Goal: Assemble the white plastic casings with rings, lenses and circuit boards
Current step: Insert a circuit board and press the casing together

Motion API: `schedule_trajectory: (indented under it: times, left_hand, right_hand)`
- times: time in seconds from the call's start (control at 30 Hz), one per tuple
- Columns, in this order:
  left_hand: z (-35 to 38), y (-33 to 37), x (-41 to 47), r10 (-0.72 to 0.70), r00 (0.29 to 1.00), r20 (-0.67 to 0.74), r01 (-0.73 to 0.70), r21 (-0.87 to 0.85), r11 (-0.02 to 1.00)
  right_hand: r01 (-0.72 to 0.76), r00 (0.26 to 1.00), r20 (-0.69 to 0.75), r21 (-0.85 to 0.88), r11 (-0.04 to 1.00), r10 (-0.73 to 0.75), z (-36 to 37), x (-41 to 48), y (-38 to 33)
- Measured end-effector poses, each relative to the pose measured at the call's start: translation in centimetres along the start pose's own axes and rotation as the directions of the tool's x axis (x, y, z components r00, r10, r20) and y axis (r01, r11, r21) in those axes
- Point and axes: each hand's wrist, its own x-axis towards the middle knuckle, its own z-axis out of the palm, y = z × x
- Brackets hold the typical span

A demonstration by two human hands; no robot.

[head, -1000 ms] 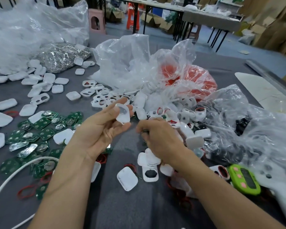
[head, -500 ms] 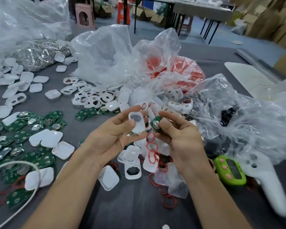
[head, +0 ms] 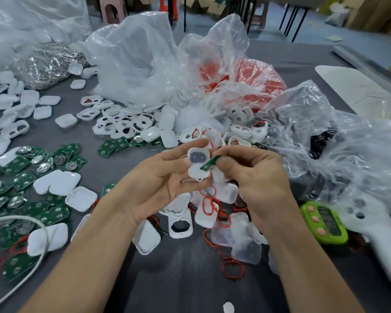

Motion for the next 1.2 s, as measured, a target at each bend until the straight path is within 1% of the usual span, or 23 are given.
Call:
schedule_trajectory:
  times: [0.07, 0.1, 0.17, 0.2, 0.3, 0.5, 0.63, 0.77, 0.9, 1.07, 1.2]
  left_hand:
    - [0.1, 0.1, 0.0, -0.026, 1.0, 0.009, 0.026, -0.01, 1.0]
    - [0.1, 0.1, 0.0, -0.033, 0.999, 0.005, 0.033, 0.003, 0.999]
    - [0.0, 0.0, 0.0, -0.045, 0.999, 0.004, 0.045, 0.028, 0.999]
    - [0.1, -0.1, -0.1, -0.05, 0.999, 0.011, 0.049, 0.037, 0.998]
    - [0.1, -0.2, -0.2, -0.063, 0.998, 0.022, 0.061, 0.056, 0.997]
    - [0.2, -0.3, -0.3, -0.076, 0.997, -0.001, 0.075, 0.117, 0.99]
    - [0.3, -0.4, -0.3, -0.095, 0.995, -0.017, 0.096, 0.136, 0.986]
    - [0.3, -0.3, -0.4, -0.104, 0.994, -0.023, 0.107, 0.164, 0.981]
    - [0.4, -0.4, -0.4, -0.109, 0.994, -0.019, 0.111, 0.163, 0.98]
    - [0.6, -0.4, -0.5, -0.086, 0.996, -0.02, 0.088, 0.163, 0.983]
    - [0.7, -0.3, -0.8, -0.057, 0.998, -0.003, 0.056, 0.195, 0.979]
  right_hand:
    - [0.049, 0.998, 0.032, -0.122, 0.991, -0.045, -0.3, 0.0, 0.0]
    - [0.06, 0.998, 0.04, -0.132, 0.989, -0.055, -0.4, 0.1, -0.1]
    - [0.053, 0.997, 0.054, -0.079, 0.995, -0.049, -0.4, 0.1, -0.3]
    - [0.064, 0.997, 0.054, -0.086, 0.994, -0.06, -0.4, 0.0, -0.4]
    - [0.115, 0.993, 0.058, -0.205, 0.972, -0.105, -0.4, -0.1, -0.3]
    - [0.163, 0.987, 0.068, -0.363, 0.917, -0.149, -0.4, -0.4, -0.4]
    - [0.217, 0.976, 0.096, -0.433, 0.875, -0.195, -0.3, -0.5, -0.5]
    - [0.208, 0.977, 0.129, -0.442, 0.872, -0.168, -0.2, -0.5, -0.5]
    - [0.254, 0.966, 0.081, -0.508, 0.823, -0.248, -0.1, -0.8, -0.3]
    - [0.324, 0.925, 0.026, -0.577, 0.75, -0.379, 0.5, -1.2, 0.2]
    - [0.334, 0.91, -0.016, -0.563, 0.756, -0.414, 0.7, -1.2, 0.3]
